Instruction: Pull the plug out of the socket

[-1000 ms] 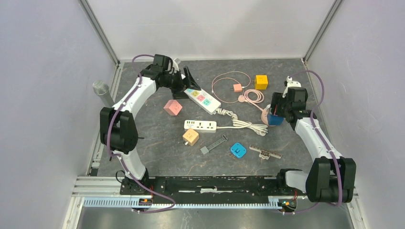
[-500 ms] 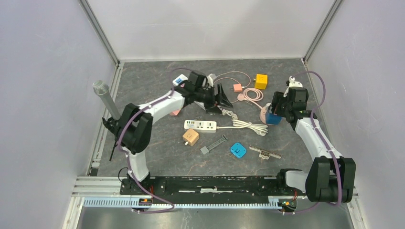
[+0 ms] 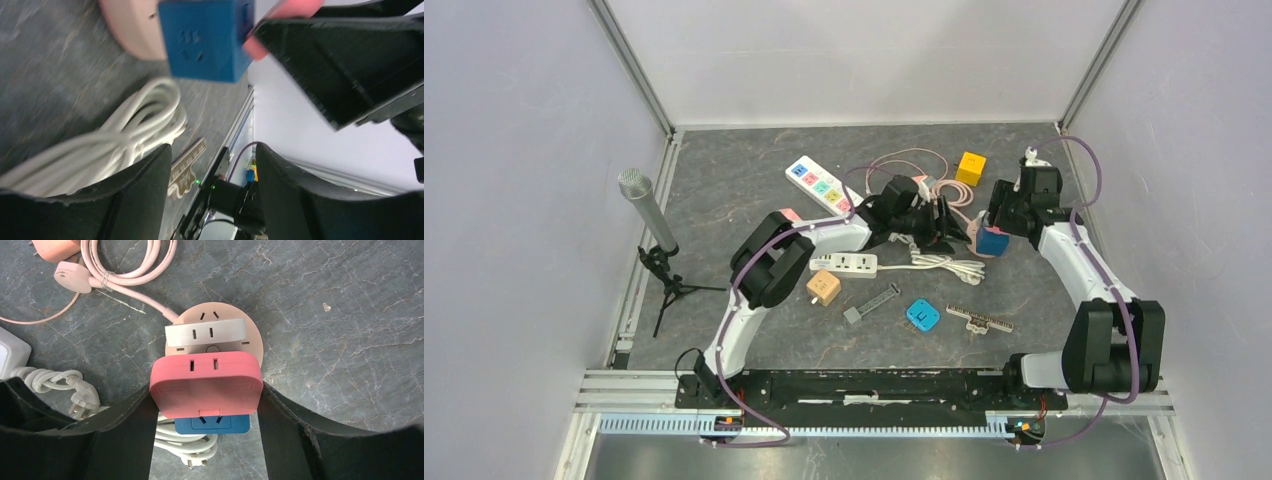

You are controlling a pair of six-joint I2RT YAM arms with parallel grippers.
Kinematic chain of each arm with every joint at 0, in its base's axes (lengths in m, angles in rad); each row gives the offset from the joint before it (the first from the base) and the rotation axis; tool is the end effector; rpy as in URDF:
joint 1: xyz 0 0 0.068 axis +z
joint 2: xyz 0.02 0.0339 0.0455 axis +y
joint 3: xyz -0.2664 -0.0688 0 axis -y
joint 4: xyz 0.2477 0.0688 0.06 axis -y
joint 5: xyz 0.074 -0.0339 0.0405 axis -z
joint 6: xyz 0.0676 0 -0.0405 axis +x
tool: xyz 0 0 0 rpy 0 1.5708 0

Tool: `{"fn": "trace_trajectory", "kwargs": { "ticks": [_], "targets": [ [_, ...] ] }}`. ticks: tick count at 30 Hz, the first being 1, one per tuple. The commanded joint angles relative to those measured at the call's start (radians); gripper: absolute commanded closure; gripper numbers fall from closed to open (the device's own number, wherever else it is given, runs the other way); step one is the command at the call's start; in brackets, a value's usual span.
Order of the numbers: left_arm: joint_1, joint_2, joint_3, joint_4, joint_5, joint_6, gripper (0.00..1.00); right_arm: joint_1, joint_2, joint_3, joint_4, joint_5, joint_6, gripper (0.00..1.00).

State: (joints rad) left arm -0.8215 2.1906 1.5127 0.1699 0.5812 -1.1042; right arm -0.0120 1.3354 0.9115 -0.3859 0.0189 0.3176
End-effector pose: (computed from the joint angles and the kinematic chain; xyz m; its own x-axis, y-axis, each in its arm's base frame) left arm 0.3266 -0.4055 0.1583 -0.9874 -0.0345 -0.1545 0.1264 0.4162 -0.9005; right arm 0.3059 -0.0049 0.2228 -0.6801 0.3204 -0.6594 0.2499 0.9469 0.2024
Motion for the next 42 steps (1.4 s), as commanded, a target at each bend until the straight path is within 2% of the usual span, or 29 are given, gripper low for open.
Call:
{"fn": "trace_trajectory", "kwargs": {
  "ticks": [1,6,9,12,15,22,25,29,31,36,39,42],
  "targets": [
    [-0.003,0.071,0.136,0.15,0.0,-0.063,0.34,0.052,0.06,0.087,-0.066,0.044,0.058,1.0],
    [-0.032,0.086,0.091,0.243,-0.106,-0.044,0.4,0.071,0.094,0.115,-0.115,0.088,0.087,1.0],
    [-0.044,0.096,0.104,0.189,-0.156,-0.019,0.46,0.073,0.103,0.121,-0.127,0.082,0.104,1.0],
    [-0.053,0.114,0.096,0.176,-0.227,-0.069,0.51,0.072,0.098,0.113,-0.124,0.085,0.116,1.0],
    [-0.06,0.162,0.117,0.27,-0.204,-0.157,0.54,0.073,0.1,0.092,-0.11,0.077,0.131,1.0],
    [-0.073,0.206,0.171,0.245,-0.226,-0.176,0.54,0.073,0.116,0.084,-0.1,0.031,0.146,1.0],
    [-0.073,0.223,0.211,0.141,-0.243,-0.181,0.55,0.073,0.121,0.098,-0.105,0.018,0.138,1.0],
    [-0.073,0.255,0.315,-0.174,-0.274,-0.131,0.59,0.073,0.121,0.129,-0.109,0.007,0.107,1.0],
    [-0.073,0.276,0.351,-0.281,-0.274,-0.114,0.61,0.071,0.123,0.161,-0.122,0.016,0.092,1.0],
    [-0.072,0.349,0.441,-0.407,-0.212,-0.088,0.61,0.069,0.144,0.256,-0.152,-0.008,0.067,1.0],
    [-0.071,0.381,0.505,-0.519,-0.218,-0.038,0.62,0.065,0.162,0.29,-0.16,-0.048,0.067,1.0],
    [-0.07,0.385,0.504,-0.561,-0.23,-0.026,0.62,0.046,0.174,0.314,-0.162,-0.064,0.062,1.0]
  ]
}}
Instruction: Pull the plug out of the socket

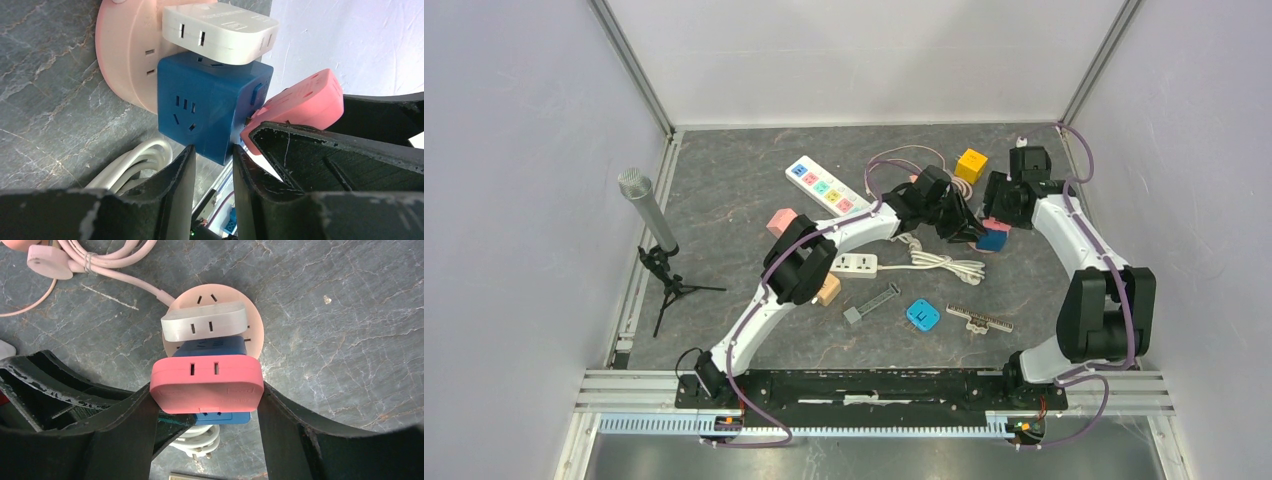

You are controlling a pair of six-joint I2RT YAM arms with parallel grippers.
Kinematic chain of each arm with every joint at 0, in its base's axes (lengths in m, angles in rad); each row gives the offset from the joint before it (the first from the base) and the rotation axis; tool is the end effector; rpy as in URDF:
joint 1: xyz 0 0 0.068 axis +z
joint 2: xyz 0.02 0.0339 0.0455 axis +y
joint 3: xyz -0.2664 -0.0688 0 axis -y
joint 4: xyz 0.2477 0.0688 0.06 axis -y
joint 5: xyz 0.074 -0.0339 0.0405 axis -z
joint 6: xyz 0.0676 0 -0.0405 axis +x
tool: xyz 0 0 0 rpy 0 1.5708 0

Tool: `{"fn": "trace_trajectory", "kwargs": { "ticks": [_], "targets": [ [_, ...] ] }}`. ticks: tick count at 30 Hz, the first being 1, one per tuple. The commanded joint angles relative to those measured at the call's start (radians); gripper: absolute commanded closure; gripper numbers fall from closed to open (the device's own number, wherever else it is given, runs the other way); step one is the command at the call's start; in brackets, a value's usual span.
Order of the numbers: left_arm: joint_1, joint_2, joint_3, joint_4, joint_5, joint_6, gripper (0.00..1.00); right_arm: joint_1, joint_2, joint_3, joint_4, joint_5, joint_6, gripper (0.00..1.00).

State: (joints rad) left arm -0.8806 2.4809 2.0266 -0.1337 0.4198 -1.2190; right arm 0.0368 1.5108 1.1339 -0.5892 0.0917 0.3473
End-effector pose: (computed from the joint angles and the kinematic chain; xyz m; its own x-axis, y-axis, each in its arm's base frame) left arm 0.3558 -0.4742 0.1469 -0.9854 -0.1529 -0.0745 -0.0145 0.5118 -0.8590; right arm 0.3368 0.0062 0.2278 -0.7678 0.3109 -0.5602 0.2943 0.9478 0.1227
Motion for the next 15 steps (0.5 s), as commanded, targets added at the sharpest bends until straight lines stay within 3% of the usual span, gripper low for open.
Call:
{"fn": "trace_trajectory", "kwargs": {
  "ticks": [1,7,15],
  "targets": [
    [-0.009,0.096,-0.008,-0.269,-0.072,0.094,0.62,-0.014,0.005,0.102,0.04,-0.15,0.029,1.0],
    [-0.001,0.136,0.075,-0.406,-0.077,0.149,0.62,-0.067,0.033,0.179,0.043,-0.159,-0.085,1.0],
    [0.012,0.158,0.099,-0.431,-0.06,0.13,0.62,-0.012,-0.025,0.086,0.138,-0.126,-0.26,1.0]
  ]
}}
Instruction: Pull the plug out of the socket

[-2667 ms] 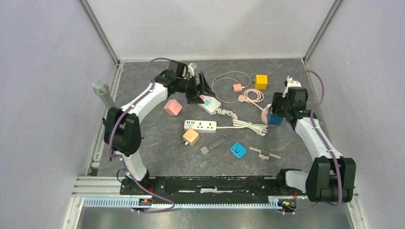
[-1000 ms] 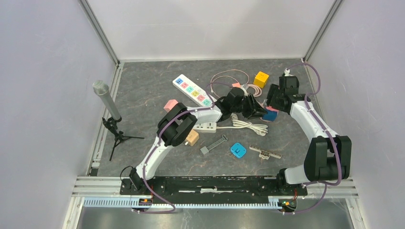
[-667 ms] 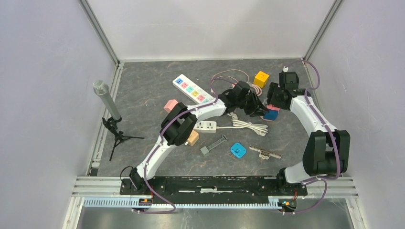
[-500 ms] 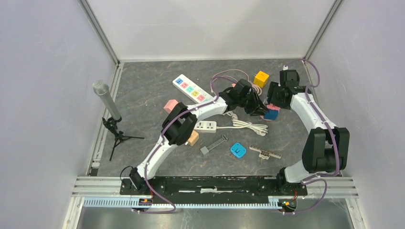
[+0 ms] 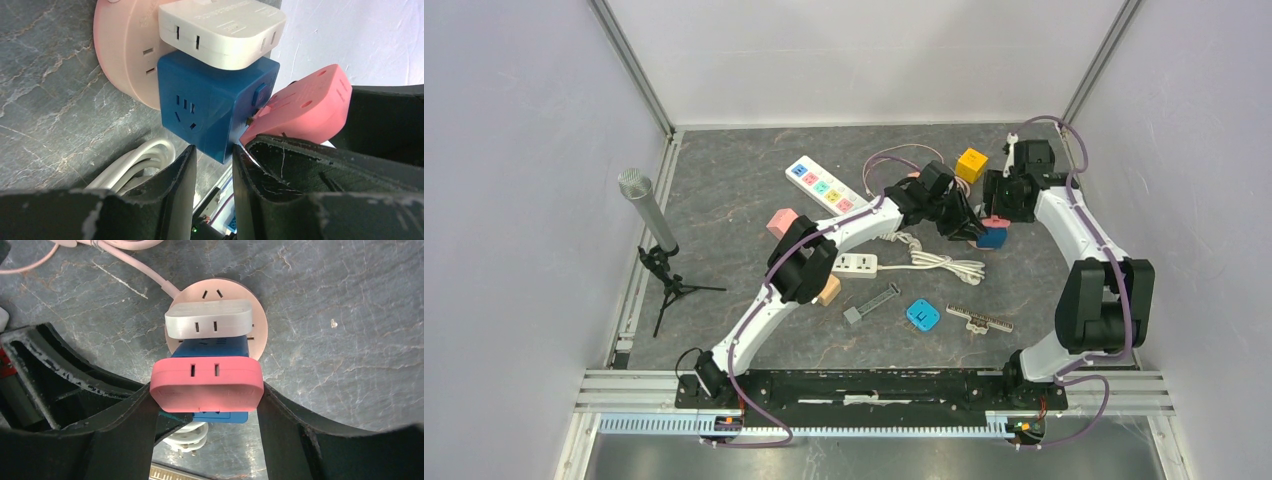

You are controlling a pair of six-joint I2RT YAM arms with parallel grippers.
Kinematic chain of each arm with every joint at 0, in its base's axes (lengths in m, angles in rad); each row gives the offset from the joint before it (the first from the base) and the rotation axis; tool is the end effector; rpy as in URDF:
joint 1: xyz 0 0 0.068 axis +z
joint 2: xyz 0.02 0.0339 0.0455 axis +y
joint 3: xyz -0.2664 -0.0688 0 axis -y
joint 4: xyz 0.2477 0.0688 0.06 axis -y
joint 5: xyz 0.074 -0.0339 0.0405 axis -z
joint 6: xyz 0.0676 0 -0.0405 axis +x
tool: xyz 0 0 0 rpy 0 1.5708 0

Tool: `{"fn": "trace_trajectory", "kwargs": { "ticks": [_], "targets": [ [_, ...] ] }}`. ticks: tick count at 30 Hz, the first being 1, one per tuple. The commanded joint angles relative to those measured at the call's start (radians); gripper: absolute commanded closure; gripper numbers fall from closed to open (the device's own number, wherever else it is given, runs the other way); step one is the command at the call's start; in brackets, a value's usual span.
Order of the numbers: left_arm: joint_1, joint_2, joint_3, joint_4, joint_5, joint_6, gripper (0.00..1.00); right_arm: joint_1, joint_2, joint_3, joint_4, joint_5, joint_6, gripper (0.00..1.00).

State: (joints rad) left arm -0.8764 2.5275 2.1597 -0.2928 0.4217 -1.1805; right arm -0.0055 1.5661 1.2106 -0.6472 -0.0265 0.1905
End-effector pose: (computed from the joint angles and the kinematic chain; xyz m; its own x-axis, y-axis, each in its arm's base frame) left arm 0.3611 -0.4769 0.1507 -0.9891 -0.1309 -0.0682 -0.0177 0.5637 -0.8258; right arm 0.3480 -0.0001 0.2306 -0.8293 0.1938 -0.5241 0.1510 0.9807 0.1238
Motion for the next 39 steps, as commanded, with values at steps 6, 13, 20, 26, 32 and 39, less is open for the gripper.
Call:
{"fn": "trace_trajectory", "kwargs": {
  "ticks": [6,13,20,26,32,39],
  "targets": [
    [0.014,0.132,-0.009,-0.292,-0.043,0.076,0.59,0.025,-0.085,-0.018,0.197,0.016,-0.1,1.0],
    [0.025,0.129,-0.015,-0.228,-0.014,0.046,0.55,-0.049,-0.033,0.065,0.106,-0.1,0.025,1.0],
    [0.029,0.138,-0.019,-0.066,-0.009,0.004,0.5,0.001,-0.012,-0.026,0.116,-0.062,0.011,1.0],
    [0.039,0.139,-0.065,0.021,-0.029,-0.026,0.51,-0.001,0.018,0.063,0.067,-0.115,0.004,1.0],
    [0.039,0.153,-0.072,-0.071,-0.037,-0.028,0.53,-0.028,0.006,0.181,0.064,-0.263,0.069,1.0],
    [0.044,0.164,-0.034,-0.157,-0.041,-0.032,0.54,-0.033,-0.019,0.239,0.041,-0.255,0.082,1.0]
  ]
}}
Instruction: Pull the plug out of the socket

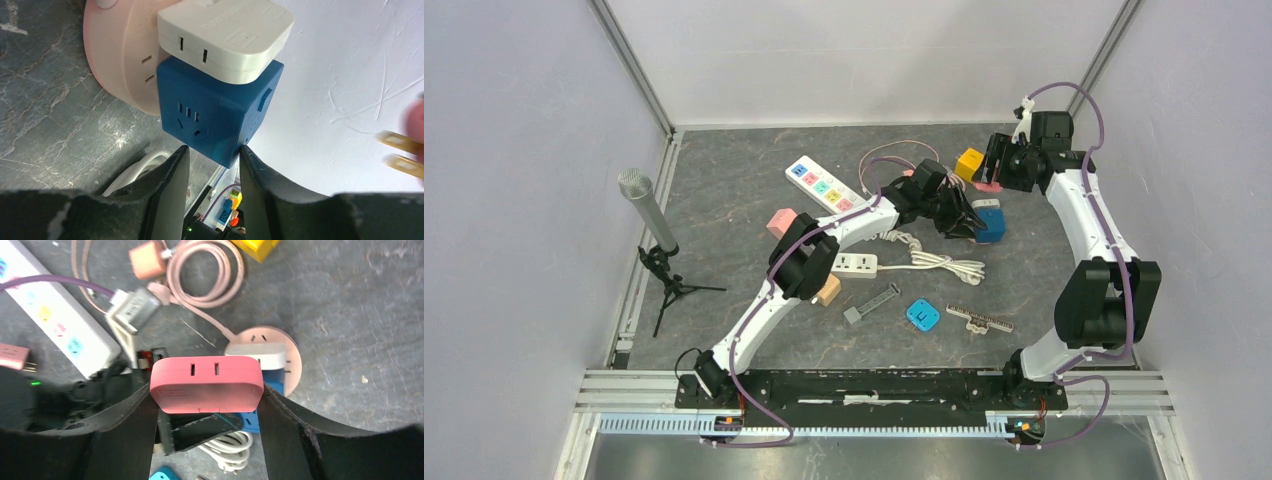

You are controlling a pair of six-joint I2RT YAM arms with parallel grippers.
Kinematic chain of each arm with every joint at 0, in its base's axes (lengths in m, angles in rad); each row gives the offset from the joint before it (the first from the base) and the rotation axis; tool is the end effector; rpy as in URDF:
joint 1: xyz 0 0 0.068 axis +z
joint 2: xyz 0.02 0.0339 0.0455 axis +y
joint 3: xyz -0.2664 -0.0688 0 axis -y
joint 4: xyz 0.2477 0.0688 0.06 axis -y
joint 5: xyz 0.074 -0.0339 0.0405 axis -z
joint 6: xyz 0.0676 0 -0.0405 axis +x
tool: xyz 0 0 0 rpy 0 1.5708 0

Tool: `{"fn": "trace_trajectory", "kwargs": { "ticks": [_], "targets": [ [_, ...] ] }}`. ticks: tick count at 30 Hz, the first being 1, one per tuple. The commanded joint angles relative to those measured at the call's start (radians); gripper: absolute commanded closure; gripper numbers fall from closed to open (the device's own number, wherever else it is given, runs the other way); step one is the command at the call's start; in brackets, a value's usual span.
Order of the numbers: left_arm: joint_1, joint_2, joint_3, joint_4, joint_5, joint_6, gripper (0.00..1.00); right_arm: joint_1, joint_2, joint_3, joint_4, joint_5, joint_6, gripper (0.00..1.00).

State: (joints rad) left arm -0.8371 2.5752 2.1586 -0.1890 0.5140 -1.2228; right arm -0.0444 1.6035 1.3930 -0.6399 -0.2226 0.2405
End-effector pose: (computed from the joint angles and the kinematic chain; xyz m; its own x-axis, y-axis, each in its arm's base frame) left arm 0.3803 -0.4715 0.1354 -0.9924 -0.1217 -0.0173 -0.0455 0.4939 -0.8683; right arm 0.3761 -0.0018 0.2815 -0.7535 0.2660 -0.6012 0.0796 0.9447 0.3183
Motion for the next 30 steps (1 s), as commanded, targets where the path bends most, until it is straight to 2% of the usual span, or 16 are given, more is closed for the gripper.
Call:
{"fn": "trace_trajectory", "kwargs": {
  "ticks": [1,5,9,14,19,22,25,30],
  "targets": [
    [0.004,0.12,-0.031,-0.256,-0.123,0.005,0.54,0.006,-0.064,0.053,0.034,-0.042,0.029,1.0],
    [0.014,0.12,-0.033,-0.147,-0.05,-0.017,0.51,0.006,-0.132,0.004,0.079,0.039,0.027,1.0],
    [0.026,0.091,-0.028,0.036,0.03,-0.033,0.43,0.002,-0.201,-0.061,0.078,0.179,0.033,1.0],
    [0.046,0.021,-0.003,0.11,0.077,0.037,0.33,-0.046,-0.319,-0.211,0.074,0.276,0.057,1.0],
    [0.062,-0.075,-0.041,0.13,0.088,0.134,0.28,-0.074,-0.427,-0.358,0.025,0.303,0.042,1.0],
    [0.074,-0.144,-0.099,0.129,0.075,0.189,0.24,-0.074,-0.473,-0.46,0.012,0.229,-0.004,0.93],
    [0.088,-0.22,-0.17,0.107,0.042,0.234,0.19,-0.075,-0.495,-0.539,-0.022,0.225,-0.028,0.88],
    [0.104,-0.329,-0.215,-0.035,-0.074,0.394,0.15,-0.075,-0.483,-0.626,-0.057,0.213,-0.02,0.83]
  ]
}}
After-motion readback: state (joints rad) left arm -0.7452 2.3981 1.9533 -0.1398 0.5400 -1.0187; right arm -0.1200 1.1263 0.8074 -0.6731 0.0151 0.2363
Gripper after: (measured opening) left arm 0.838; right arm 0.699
